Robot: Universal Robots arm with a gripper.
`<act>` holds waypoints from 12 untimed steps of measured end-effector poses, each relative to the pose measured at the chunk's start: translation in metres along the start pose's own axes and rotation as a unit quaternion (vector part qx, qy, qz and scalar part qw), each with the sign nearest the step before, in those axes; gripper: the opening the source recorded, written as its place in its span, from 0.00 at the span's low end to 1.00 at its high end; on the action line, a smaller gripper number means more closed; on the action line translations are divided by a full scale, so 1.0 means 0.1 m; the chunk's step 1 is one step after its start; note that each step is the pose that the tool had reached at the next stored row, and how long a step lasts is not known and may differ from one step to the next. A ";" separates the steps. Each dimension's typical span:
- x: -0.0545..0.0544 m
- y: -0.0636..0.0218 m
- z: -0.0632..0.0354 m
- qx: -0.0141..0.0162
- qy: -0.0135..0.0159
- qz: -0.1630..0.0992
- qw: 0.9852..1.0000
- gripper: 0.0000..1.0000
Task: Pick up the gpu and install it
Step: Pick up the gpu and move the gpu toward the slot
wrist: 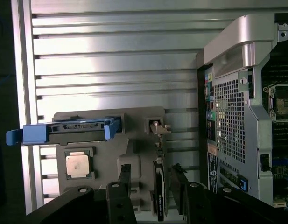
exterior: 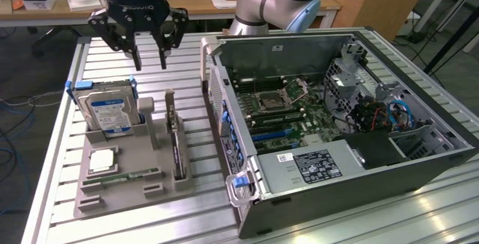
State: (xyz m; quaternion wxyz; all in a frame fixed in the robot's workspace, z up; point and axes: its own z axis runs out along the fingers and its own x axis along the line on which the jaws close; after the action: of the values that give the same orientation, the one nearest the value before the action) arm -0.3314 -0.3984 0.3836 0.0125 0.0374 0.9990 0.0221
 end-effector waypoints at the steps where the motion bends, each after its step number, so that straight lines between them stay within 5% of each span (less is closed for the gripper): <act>1: 0.00 0.000 0.000 0.000 0.000 0.000 1.000 0.47; 12: 0.00 -0.001 0.020 0.000 0.000 0.000 1.000 0.47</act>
State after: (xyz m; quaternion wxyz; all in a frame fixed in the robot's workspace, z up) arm -0.3314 -0.3984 0.3816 0.0125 0.0374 0.9990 0.0221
